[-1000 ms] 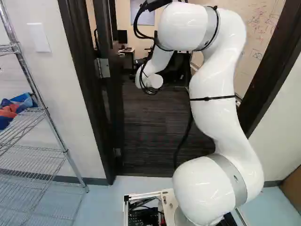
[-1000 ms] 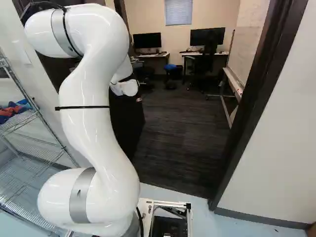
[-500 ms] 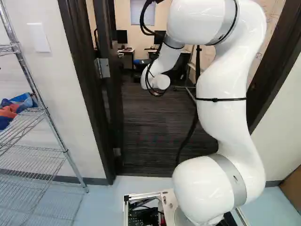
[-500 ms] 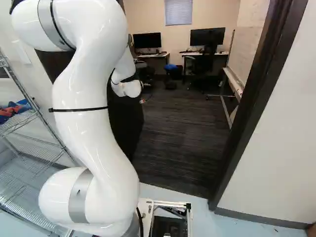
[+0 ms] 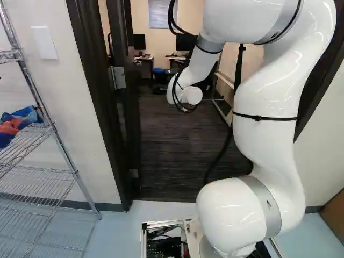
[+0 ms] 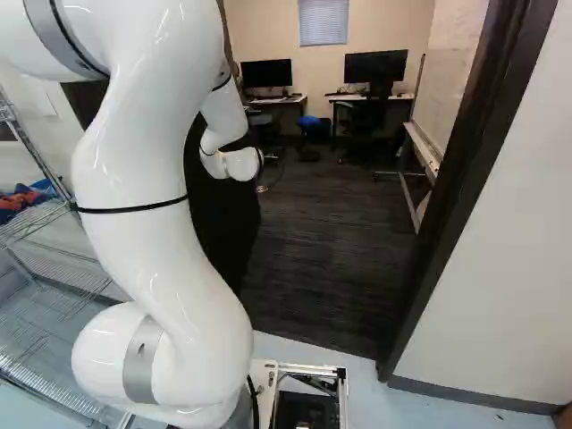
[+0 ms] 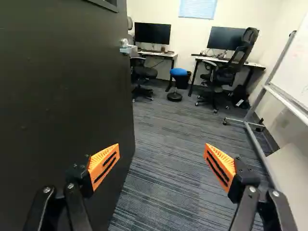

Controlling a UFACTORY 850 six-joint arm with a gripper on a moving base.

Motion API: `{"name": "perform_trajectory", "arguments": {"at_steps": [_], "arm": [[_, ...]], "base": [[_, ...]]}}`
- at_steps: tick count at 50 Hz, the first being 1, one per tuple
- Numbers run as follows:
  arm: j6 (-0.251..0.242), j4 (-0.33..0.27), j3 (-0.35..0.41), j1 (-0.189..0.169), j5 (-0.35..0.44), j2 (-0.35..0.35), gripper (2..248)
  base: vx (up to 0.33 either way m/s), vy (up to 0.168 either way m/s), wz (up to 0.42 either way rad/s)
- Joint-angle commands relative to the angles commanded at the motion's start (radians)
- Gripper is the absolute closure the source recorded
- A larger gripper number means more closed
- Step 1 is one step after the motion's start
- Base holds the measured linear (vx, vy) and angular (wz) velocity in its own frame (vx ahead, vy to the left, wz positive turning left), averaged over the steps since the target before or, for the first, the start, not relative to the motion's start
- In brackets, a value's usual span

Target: Open the door and move inside

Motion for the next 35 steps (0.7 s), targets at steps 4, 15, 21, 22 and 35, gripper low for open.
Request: {"name": "perform_trajectory", "arguments": {"at_steps": [4, 15, 21, 22, 35], "arm": [[0.000, 0.000, 0.021, -0.007, 0.000, 0.018, 3], [0.000, 0.000, 0.080, -0.026, 0.000, 0.068, 3], [0.000, 0.000, 0.112, -0.036, 0.000, 0.096, 3], [0.000, 0.000, 0.117, -0.038, 0.000, 0.101, 3], [0.000, 0.000, 0.184, -0.059, 0.000, 0.161, 3]], "base": [[0.000, 0.000, 0.000], [0.000, 0.000, 0.000], [0.000, 0.000, 0.000], [0.000, 0.000, 0.000], [0.000, 0.000, 0.000]]}}
